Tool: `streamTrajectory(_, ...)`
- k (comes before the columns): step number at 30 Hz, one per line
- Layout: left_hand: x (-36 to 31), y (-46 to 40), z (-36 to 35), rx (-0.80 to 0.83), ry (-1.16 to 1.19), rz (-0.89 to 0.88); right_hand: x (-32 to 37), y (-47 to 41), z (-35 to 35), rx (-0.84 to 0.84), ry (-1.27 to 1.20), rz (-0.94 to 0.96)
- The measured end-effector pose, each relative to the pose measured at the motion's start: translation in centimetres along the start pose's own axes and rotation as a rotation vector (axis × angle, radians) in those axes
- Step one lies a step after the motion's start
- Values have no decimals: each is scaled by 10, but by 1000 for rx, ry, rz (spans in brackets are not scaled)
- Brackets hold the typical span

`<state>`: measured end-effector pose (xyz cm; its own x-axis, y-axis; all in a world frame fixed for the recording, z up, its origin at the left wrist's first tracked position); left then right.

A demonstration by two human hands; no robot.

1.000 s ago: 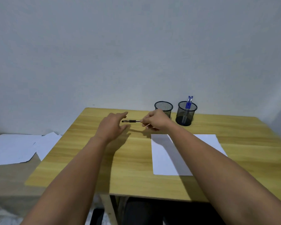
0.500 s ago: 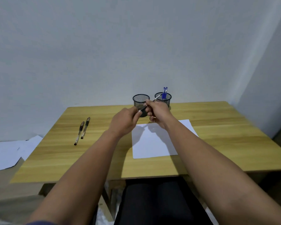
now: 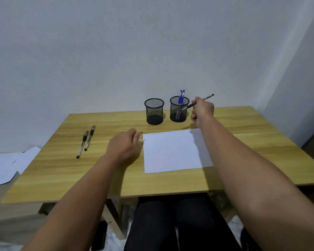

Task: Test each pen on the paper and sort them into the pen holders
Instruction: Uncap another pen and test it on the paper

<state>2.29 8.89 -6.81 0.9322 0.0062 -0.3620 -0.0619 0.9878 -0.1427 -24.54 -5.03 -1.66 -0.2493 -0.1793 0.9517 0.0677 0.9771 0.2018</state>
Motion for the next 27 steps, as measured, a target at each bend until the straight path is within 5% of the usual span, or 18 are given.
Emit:
streamTrajectory(9,53,-20,-7,-3,-366,261,-44,13,6,184,790,522)
streamTrajectory(14,30,-19,-11,-134,-392,34,-85,25,9,234,1325,566)
streamTrajectory(18,1,-19,-17,-223,-284,-154,-107,16,19,280,1357,470)
streamTrajectory(23,-6,-26,-47,53,-103,-229,-111,16,20,296,1349,452)
streamTrajectory(27,-5,-24,-54,83,-136,-211,-108,16,24,315,1326,464)
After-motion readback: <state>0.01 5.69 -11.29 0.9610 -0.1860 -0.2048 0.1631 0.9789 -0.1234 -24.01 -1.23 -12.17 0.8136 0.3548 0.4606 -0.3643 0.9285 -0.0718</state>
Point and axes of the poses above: each hand's wrist, its own y-axis away from the middle knuckle, its own z-axis out of the back of the hand, x = y × z, the point moved 5 cm from there along -y, towards the middle knuckle, and after that the axes turned 10 degrees about x, right-handed, at the moved point
